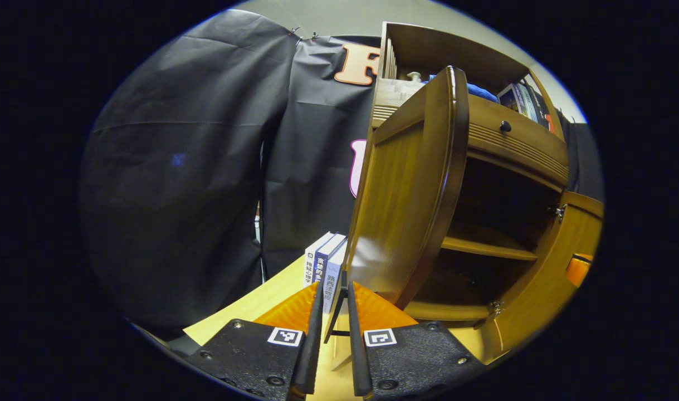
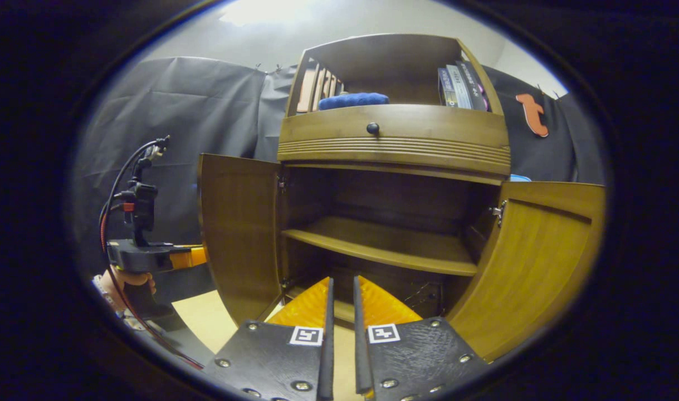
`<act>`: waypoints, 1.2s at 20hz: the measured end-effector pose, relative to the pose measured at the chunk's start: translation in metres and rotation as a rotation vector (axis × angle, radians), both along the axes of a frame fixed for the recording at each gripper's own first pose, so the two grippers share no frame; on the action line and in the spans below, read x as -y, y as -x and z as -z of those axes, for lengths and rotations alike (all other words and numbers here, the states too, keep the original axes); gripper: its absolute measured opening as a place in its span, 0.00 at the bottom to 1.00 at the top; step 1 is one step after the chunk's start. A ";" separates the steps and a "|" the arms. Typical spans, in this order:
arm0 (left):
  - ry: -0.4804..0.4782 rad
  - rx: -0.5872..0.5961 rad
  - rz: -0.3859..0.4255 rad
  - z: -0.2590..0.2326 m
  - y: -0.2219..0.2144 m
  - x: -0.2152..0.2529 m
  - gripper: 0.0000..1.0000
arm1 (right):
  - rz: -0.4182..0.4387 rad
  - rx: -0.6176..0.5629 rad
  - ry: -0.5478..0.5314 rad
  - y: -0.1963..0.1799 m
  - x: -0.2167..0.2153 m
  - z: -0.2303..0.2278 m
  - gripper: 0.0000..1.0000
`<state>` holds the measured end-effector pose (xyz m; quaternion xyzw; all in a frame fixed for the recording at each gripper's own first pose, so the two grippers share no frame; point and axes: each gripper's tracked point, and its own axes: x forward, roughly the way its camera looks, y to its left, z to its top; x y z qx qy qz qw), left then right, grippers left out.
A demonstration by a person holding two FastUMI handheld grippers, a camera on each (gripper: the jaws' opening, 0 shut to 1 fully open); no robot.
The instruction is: Open the right door of the double-door shoe cabinet with the right hand, and open the left door with the left hand.
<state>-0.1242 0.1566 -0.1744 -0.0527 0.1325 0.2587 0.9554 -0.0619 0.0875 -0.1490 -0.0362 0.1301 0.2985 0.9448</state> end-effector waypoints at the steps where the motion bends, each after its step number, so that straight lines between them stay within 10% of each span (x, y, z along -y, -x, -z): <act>1: -0.001 -0.005 -0.007 0.001 0.002 -0.004 0.27 | -0.002 0.003 0.000 0.000 0.000 -0.003 0.15; 14: 0.039 0.009 0.055 -0.004 0.014 -0.023 0.31 | -0.014 -0.023 -0.011 0.001 -0.015 0.004 0.15; 24: -0.006 -0.010 -0.073 -0.003 0.043 -0.061 0.27 | -0.039 -0.027 -0.019 0.001 -0.024 0.005 0.15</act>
